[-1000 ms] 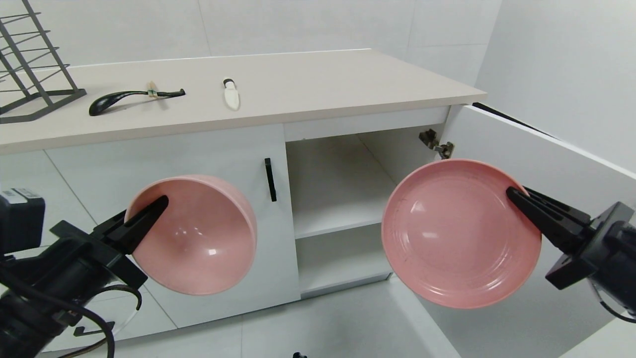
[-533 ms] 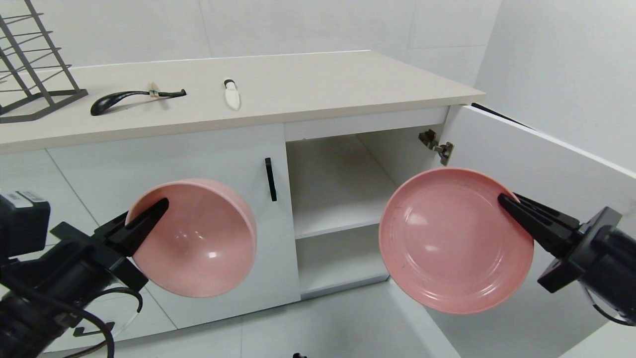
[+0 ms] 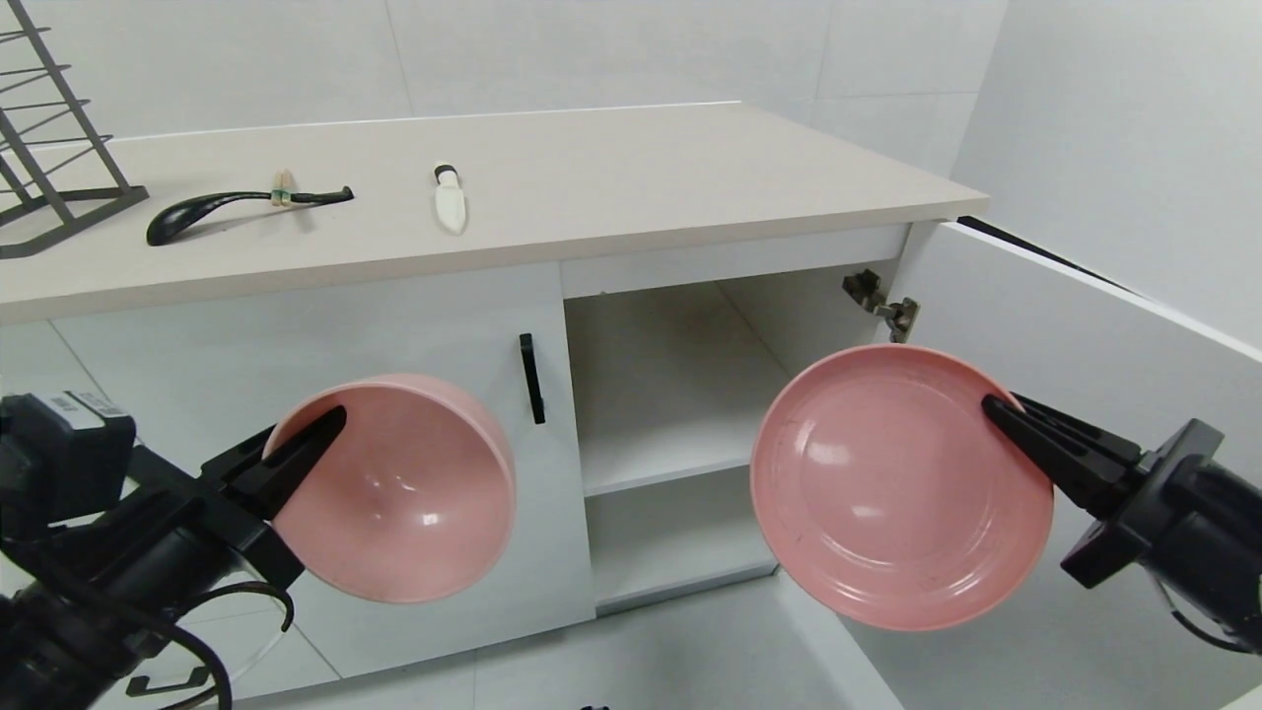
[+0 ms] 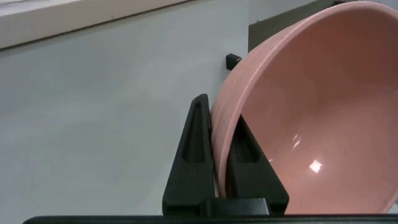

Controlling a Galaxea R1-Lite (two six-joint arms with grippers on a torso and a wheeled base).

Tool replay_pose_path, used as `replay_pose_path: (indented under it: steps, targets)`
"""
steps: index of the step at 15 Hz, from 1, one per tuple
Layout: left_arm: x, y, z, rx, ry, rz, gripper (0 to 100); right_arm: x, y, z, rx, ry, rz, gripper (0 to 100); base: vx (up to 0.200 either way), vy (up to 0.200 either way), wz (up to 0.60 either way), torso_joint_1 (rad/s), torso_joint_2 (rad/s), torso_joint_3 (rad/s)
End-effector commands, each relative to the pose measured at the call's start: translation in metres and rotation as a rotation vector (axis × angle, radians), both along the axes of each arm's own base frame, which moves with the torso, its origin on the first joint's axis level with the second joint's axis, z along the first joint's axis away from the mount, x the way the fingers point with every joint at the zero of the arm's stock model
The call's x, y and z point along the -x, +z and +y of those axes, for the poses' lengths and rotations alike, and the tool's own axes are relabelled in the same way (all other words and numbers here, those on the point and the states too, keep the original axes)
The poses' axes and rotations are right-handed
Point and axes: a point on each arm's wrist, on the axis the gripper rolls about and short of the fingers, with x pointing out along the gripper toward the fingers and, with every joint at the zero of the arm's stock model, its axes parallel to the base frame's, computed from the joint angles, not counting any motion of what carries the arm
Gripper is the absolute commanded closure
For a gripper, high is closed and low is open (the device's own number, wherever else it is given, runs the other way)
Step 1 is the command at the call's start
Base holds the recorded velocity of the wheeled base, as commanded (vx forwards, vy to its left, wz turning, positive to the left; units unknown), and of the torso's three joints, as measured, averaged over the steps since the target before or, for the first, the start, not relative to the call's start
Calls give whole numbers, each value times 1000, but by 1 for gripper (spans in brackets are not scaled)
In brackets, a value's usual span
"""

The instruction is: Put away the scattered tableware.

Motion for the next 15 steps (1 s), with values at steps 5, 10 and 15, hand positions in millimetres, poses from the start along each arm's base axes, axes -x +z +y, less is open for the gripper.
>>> replay_pose_path:
  steps: [5,10,15]
  targets:
    - [2,-5,1,-19,0,55,100,-8,-28,8,51,23,151,100,120,0,0,0,0,0]
    - [12,0,-8,-10,-78,24,100,-21,-52,20,75,53,282,100,0,0,0,0,0,0]
    - [13,-2,-8,-21,-81,49,100,-31,-62,32,57,82,348,100,0,0,0,0,0,0]
